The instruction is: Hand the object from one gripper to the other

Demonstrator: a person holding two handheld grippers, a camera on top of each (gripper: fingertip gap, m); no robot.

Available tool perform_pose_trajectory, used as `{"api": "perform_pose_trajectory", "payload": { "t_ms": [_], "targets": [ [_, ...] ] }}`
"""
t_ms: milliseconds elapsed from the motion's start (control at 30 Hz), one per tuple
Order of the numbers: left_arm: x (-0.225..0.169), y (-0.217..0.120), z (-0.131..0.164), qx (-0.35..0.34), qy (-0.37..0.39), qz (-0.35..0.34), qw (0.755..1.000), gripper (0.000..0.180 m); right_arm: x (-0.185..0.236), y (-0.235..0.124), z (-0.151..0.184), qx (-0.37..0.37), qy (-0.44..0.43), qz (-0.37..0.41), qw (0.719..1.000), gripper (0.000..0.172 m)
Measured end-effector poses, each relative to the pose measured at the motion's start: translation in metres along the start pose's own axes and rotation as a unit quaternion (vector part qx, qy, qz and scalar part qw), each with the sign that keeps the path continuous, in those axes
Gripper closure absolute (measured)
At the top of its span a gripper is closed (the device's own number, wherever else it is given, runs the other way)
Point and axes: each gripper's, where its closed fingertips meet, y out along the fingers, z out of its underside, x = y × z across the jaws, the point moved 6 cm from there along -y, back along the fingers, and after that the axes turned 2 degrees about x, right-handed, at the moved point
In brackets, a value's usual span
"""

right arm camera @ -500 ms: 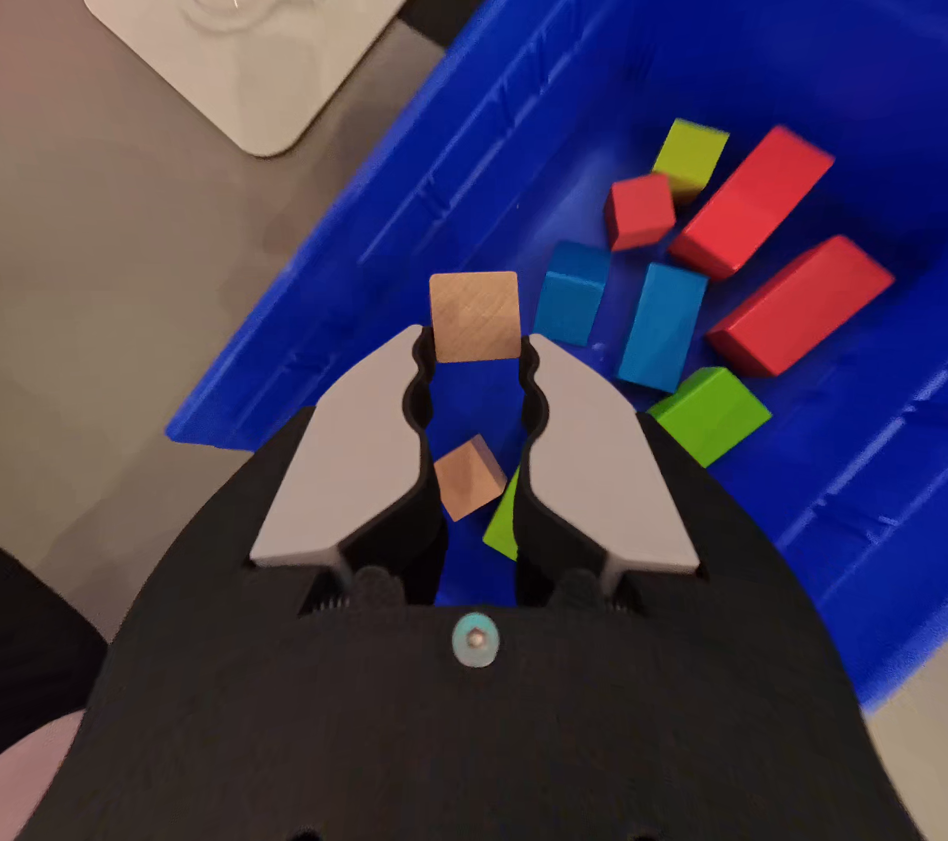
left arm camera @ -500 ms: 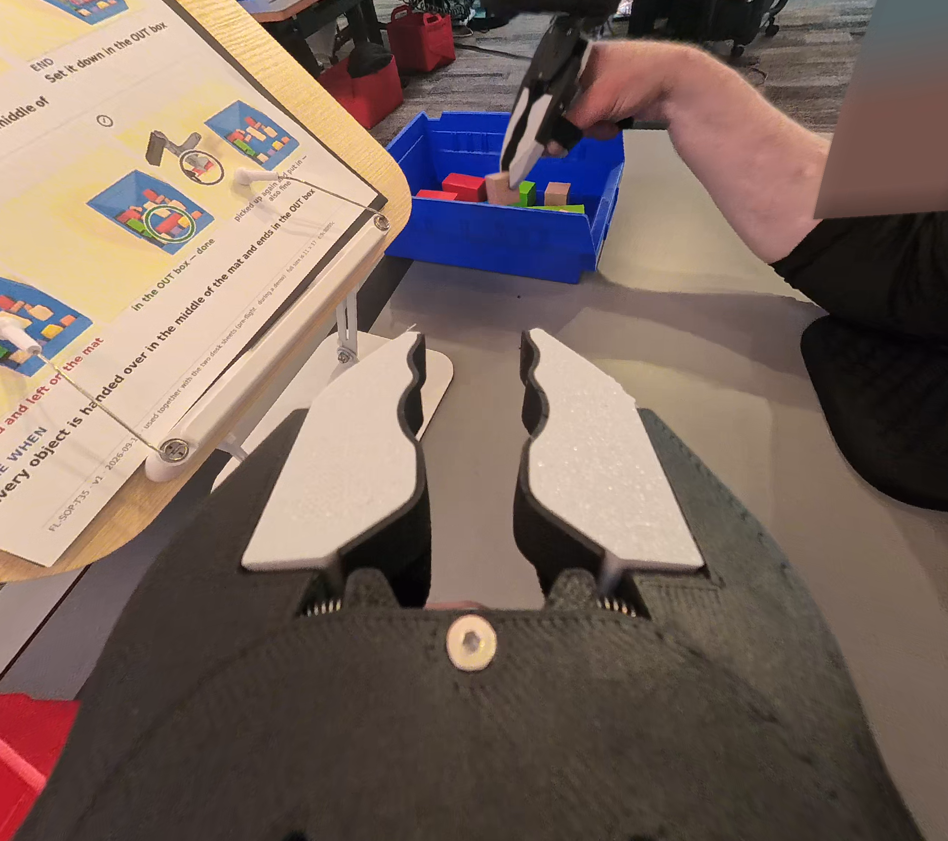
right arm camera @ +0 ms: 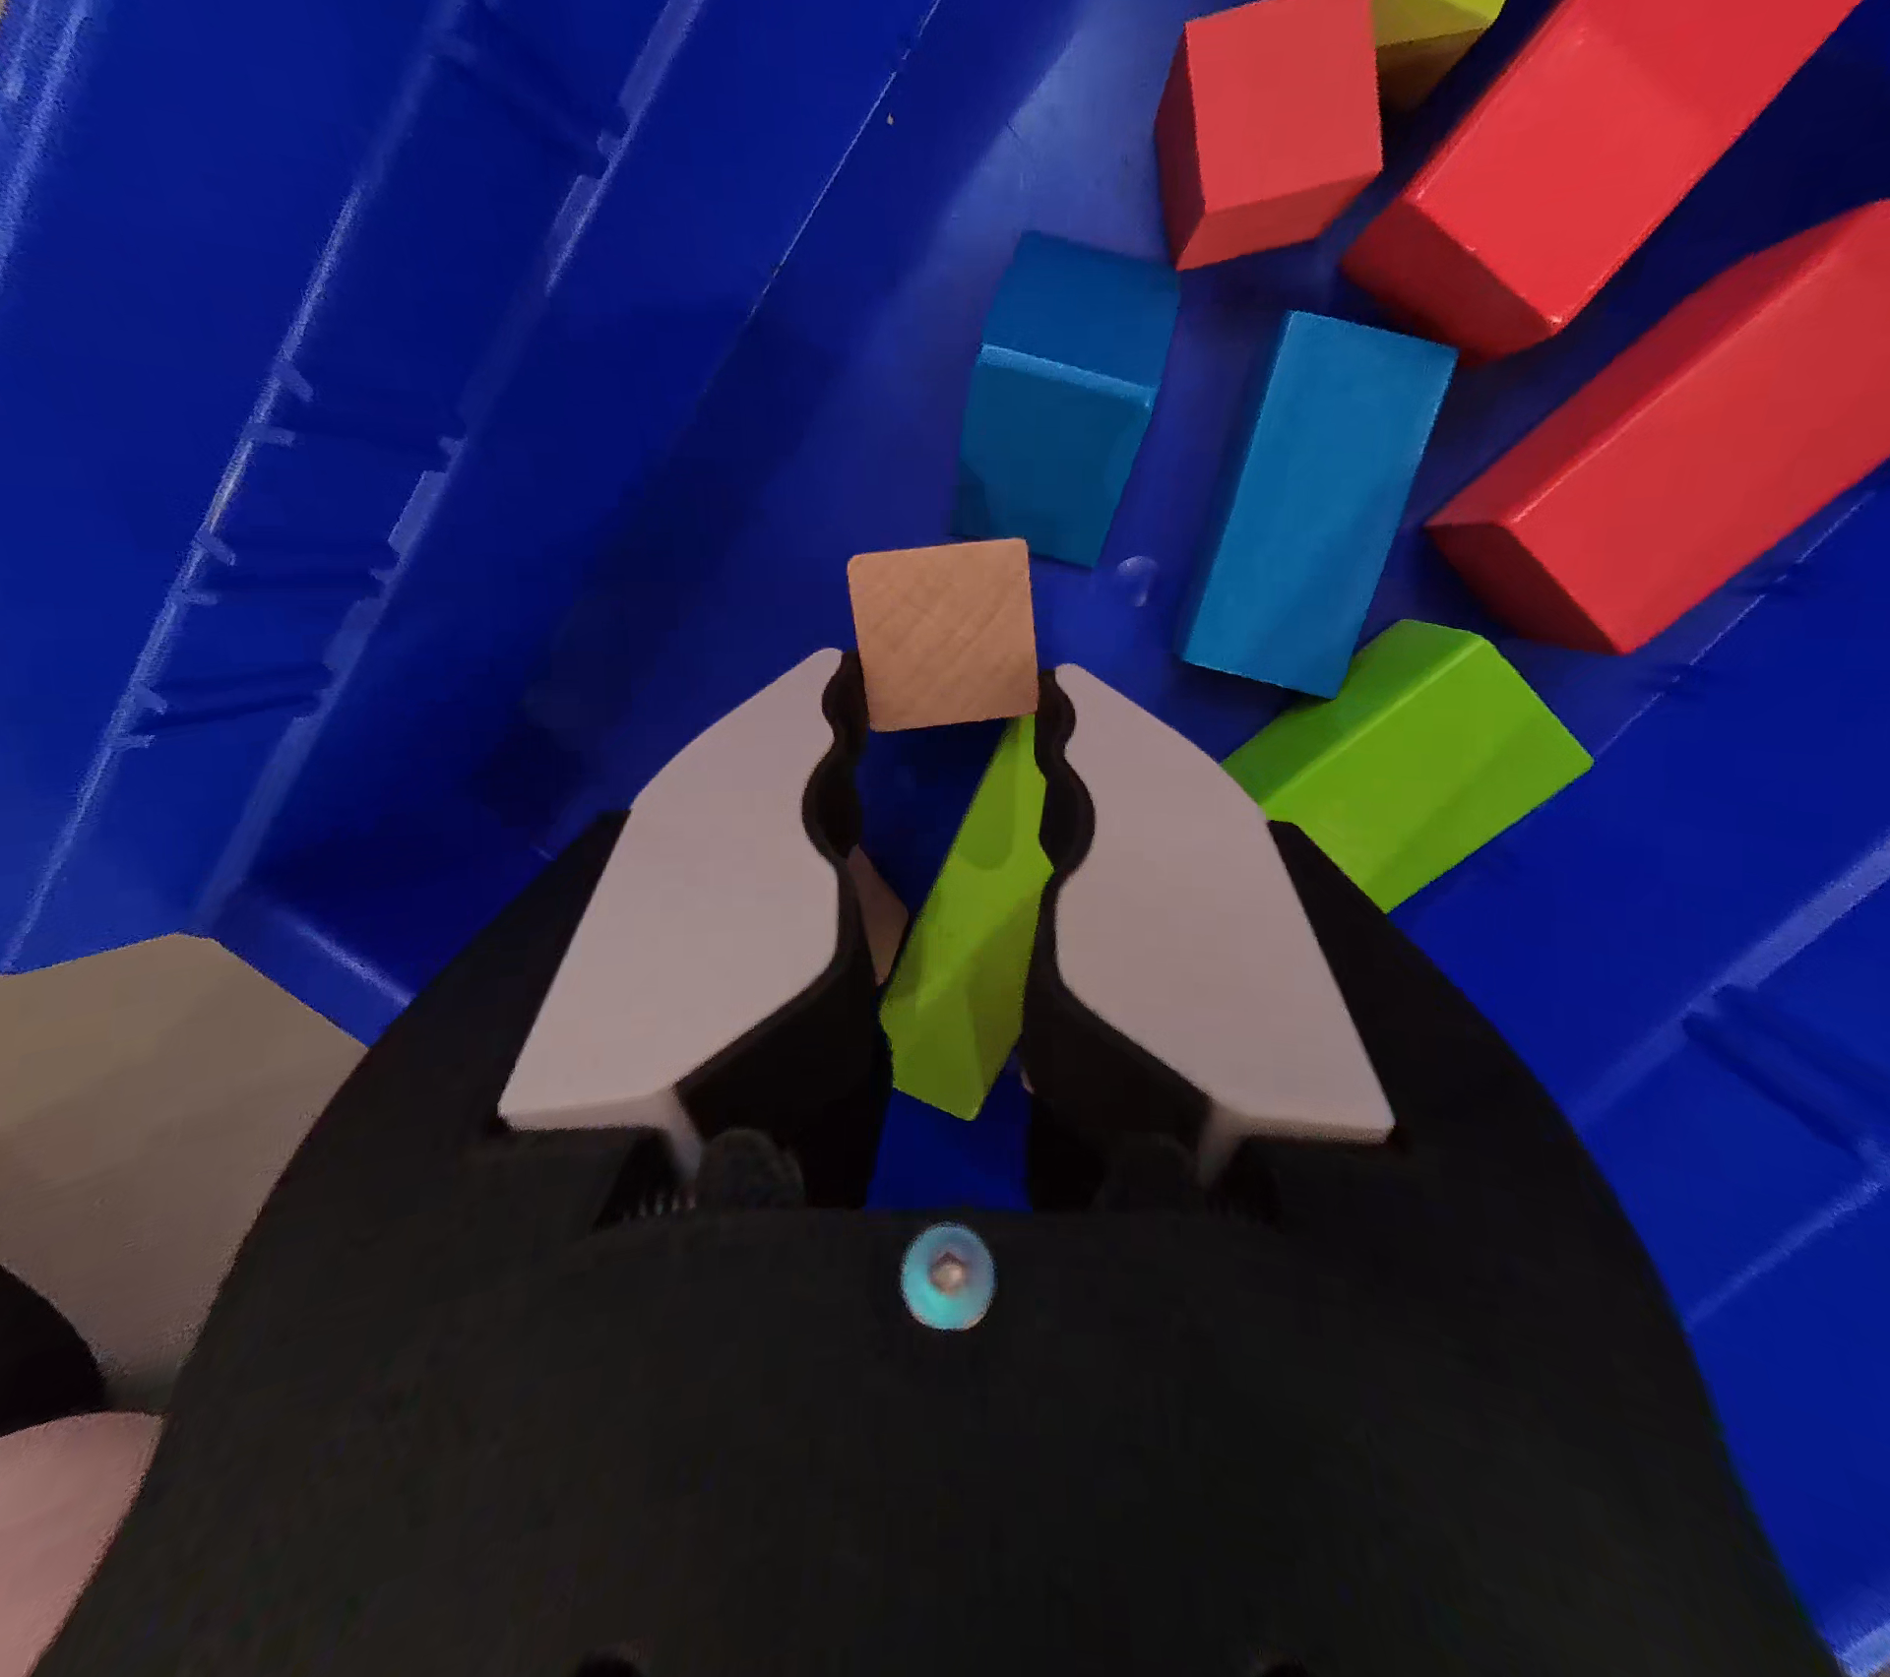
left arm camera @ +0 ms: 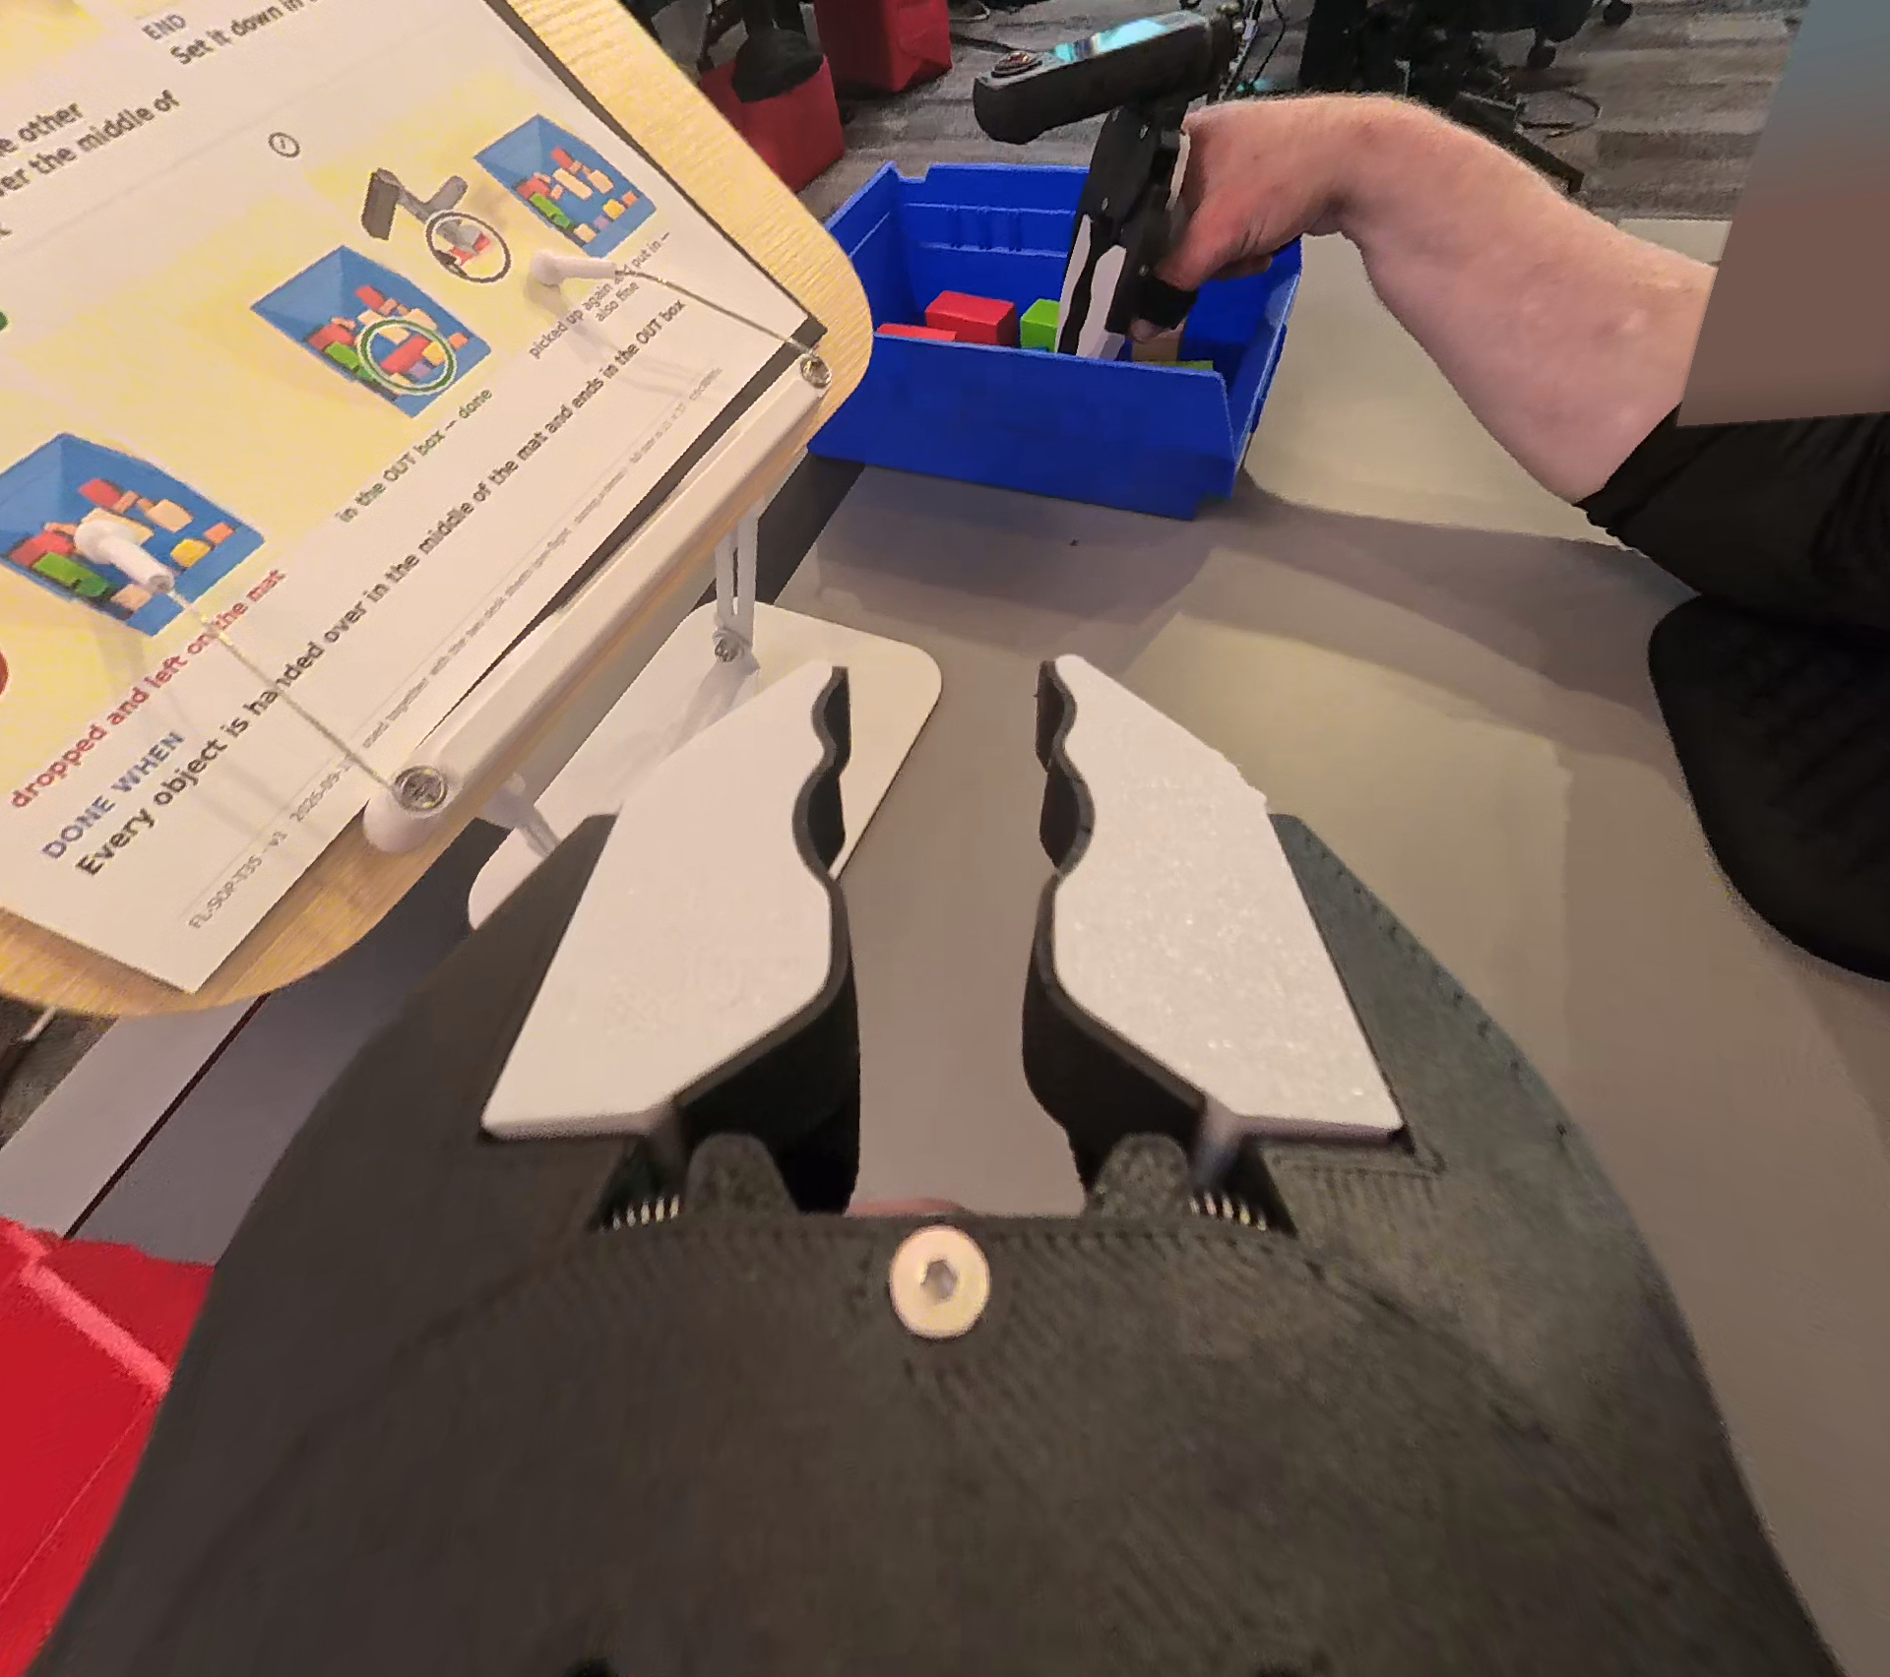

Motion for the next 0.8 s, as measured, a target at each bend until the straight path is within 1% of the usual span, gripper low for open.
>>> {"api": "perform_pose_trajectory", "payload": {
  "t_ms": [167, 200, 267, 367, 433, 500, 600, 700, 800],
  "targets": [
    [0.010, -0.011, 0.010, 0.010, -0.009, -0.020, 1.000, 0.145, 0.001, 0.001, -0.002, 0.014, -0.001, 0.015, 1.000, 0.142],
    [0.014, -0.015, 0.013, 0.016, -0.008, -0.032, 0.999, 0.145, 0.001, 0.001, -0.003, 0.014, -0.001, 0.015, 1.000, 0.142],
    [0.025, -0.024, 0.023, 0.039, -0.003, -0.077, 0.996, 0.145, 0.002, 0.001, -0.003, 0.015, -0.001, 0.016, 1.000, 0.142],
    [0.040, -0.034, 0.044, 0.076, -0.009, -0.120, 0.990, 0.144, 0.004, 0.002, -0.003, 0.020, 0.001, 0.008, 1.000, 0.141],
    [0.048, -0.041, 0.059, 0.094, -0.023, -0.133, 0.986, 0.142, 0.003, 0.004, -0.004, 0.024, 0.005, 0.007, 1.000, 0.133],
    [0.055, -0.047, 0.074, 0.107, -0.044, -0.146, 0.983, 0.141, 0.004, 0.002, -0.003, 0.023, 0.006, 0.000, 1.000, 0.132],
    [0.073, -0.063, 0.098, 0.141, -0.057, -0.187, 0.971, 0.139, 0.005, -0.010, -0.005, 0.003, 0.012, 0.006, 1.000, 0.131],
    [0.099, -0.083, 0.120, 0.172, -0.071, -0.230, 0.955, 0.137, 0.009, -0.024, -0.009, -0.020, 0.005, 0.012, 1.000, 0.132],
    [0.125, -0.095, 0.141, 0.206, -0.094, -0.238, 0.944, 0.135, 0.015, -0.034, -0.015, -0.034, -0.003, 0.023, 0.999, 0.132]
  ]
}}
